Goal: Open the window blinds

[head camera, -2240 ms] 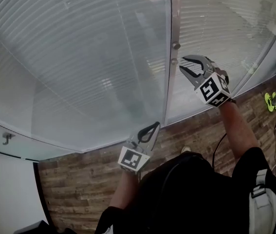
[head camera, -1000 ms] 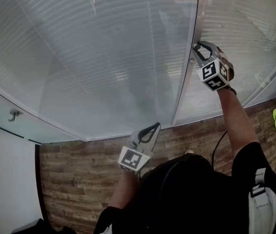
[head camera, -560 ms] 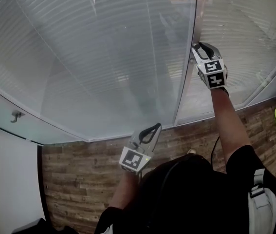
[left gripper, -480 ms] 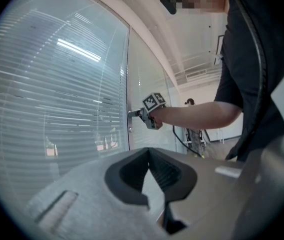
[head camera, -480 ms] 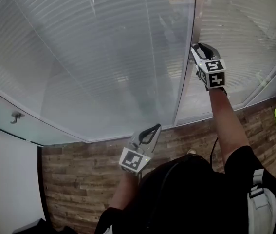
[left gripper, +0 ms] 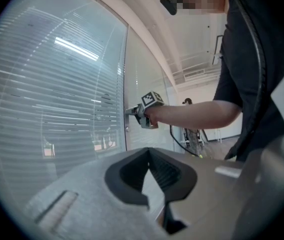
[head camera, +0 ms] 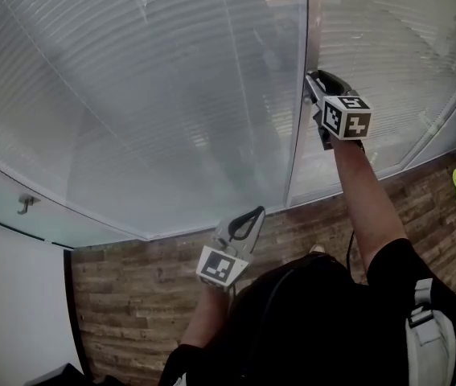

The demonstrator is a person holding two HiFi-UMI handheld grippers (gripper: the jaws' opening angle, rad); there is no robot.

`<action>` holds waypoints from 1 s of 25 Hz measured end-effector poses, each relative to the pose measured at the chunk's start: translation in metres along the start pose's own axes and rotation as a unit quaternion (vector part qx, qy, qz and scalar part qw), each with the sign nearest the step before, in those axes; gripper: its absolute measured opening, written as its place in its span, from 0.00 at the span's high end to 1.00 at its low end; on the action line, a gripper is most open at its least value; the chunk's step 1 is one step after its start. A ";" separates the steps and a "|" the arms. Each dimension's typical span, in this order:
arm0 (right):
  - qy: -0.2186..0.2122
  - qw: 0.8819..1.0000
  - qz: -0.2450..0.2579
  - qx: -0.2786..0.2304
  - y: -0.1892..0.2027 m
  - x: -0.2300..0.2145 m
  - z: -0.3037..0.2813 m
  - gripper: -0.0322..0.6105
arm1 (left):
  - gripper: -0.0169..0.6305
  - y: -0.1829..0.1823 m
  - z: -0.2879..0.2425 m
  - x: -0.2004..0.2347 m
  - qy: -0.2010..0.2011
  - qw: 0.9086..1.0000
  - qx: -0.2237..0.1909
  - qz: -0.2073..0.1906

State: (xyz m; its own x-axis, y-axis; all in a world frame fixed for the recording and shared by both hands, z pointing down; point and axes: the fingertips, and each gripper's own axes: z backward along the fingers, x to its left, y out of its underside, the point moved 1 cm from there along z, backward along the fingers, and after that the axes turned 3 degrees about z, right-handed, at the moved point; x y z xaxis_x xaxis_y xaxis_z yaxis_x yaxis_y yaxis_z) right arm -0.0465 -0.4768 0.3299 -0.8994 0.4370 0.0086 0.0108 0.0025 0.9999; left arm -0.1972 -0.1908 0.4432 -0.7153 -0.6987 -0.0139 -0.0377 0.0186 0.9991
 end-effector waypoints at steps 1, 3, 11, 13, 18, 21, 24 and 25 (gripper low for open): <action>0.001 1.000 -0.004 -0.002 0.000 0.000 0.001 0.75 | 0.97 0.000 0.000 0.000 0.001 1.000 0.000 0.000; 0.000 1.000 -0.018 -0.008 0.000 0.002 0.001 0.75 | 0.97 0.001 -0.001 0.000 0.002 1.000 0.002 0.002; -0.017 0.999 -0.027 -0.018 -0.001 0.005 0.000 0.75 | 0.97 0.002 -0.023 -0.001 0.000 1.000 0.007 0.000; -0.017 1.000 -0.017 -0.020 -0.001 0.005 0.001 0.75 | 0.97 0.002 -0.029 -0.005 0.003 1.000 0.004 -0.003; -0.019 0.999 -0.015 -0.023 -0.001 0.007 0.002 0.74 | 0.97 -0.004 -0.045 -0.009 0.006 1.000 0.014 0.009; -0.017 1.000 -0.013 -0.023 -0.002 0.007 0.002 0.74 | 0.97 -0.009 -0.057 -0.014 0.016 1.000 0.014 0.002; -0.023 1.000 0.002 -0.017 0.000 0.008 0.001 0.74 | 0.97 -0.011 -0.065 -0.017 0.021 1.000 0.012 0.000; -0.028 0.999 0.010 -0.014 0.001 0.008 0.001 0.74 | 0.97 -0.011 -0.067 -0.017 0.021 1.000 0.011 0.001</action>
State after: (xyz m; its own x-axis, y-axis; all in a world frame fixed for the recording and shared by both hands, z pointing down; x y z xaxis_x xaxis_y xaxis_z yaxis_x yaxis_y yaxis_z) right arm -0.0533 -0.4725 0.3305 -0.8736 0.4857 0.0298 0.0167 -0.0312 0.9994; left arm -0.1380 -0.2272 0.4349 -0.6854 -0.7281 -0.0096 -0.0511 0.0349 0.9981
